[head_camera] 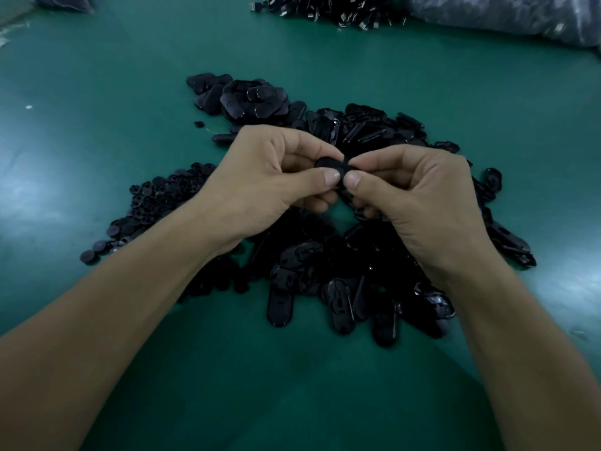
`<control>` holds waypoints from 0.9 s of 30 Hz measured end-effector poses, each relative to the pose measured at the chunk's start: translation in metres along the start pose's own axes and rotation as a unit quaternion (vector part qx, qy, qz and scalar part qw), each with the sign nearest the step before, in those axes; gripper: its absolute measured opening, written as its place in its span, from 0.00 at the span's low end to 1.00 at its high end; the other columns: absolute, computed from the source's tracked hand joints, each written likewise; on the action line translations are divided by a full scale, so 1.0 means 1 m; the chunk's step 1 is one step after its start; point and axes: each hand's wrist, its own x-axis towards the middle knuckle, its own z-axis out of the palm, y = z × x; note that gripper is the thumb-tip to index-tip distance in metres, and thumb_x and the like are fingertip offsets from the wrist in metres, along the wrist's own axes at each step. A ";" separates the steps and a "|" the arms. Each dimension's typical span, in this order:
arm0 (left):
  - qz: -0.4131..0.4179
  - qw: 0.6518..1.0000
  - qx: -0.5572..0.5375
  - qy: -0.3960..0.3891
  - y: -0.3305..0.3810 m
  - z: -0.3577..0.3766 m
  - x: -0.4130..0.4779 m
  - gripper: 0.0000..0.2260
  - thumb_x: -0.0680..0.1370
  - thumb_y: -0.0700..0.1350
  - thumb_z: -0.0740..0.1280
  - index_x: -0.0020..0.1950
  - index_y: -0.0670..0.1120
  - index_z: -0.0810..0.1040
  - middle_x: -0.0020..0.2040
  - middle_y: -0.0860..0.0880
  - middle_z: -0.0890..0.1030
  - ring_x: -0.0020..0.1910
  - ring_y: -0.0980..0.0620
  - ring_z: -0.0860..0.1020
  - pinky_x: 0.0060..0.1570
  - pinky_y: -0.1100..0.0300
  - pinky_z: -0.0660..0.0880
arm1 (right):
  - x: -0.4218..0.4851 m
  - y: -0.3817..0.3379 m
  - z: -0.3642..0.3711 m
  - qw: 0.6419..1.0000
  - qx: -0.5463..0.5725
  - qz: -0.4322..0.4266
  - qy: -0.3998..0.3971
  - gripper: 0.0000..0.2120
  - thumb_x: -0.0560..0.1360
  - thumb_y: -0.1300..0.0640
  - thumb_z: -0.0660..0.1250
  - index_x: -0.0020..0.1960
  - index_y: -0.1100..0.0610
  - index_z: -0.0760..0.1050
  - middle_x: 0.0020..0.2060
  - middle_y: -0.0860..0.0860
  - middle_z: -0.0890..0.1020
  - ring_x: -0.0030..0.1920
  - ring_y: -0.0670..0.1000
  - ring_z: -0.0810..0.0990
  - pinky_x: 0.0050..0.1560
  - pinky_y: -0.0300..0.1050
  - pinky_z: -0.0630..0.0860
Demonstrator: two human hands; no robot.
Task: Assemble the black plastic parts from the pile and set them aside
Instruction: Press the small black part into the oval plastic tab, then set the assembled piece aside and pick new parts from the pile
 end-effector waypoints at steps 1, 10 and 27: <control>0.000 1.000 0.000 0.000 0.000 0.000 0.000 0.06 0.76 0.35 0.72 0.51 0.43 0.83 0.37 0.46 0.86 0.36 0.53 0.84 0.39 0.63 0.81 | 0.000 0.000 0.000 1.000 -0.004 -0.001 0.000 0.05 0.72 0.62 0.76 0.44 0.53 0.82 0.33 0.48 0.85 0.33 0.44 0.82 0.33 0.34 0.77; 0.026 0.999 0.026 0.006 -0.003 0.003 -0.001 0.06 0.77 0.36 0.72 0.49 0.46 0.82 0.38 0.49 0.86 0.37 0.51 0.86 0.39 0.63 0.81 | 0.001 0.001 -0.001 0.998 -0.054 -0.015 0.023 0.06 0.71 0.59 0.78 0.42 0.51 0.83 0.32 0.46 0.85 0.32 0.43 0.82 0.33 0.34 0.76; 0.047 0.995 0.082 0.031 -0.003 0.003 0.000 0.04 0.76 0.37 0.73 0.46 0.45 0.83 0.37 0.46 0.86 0.34 0.51 0.85 0.37 0.62 0.81 | -0.001 0.000 0.001 0.995 -0.086 -0.038 0.024 0.09 0.73 0.60 0.76 0.44 0.46 0.83 0.36 0.44 0.86 0.38 0.44 0.85 0.40 0.39 0.80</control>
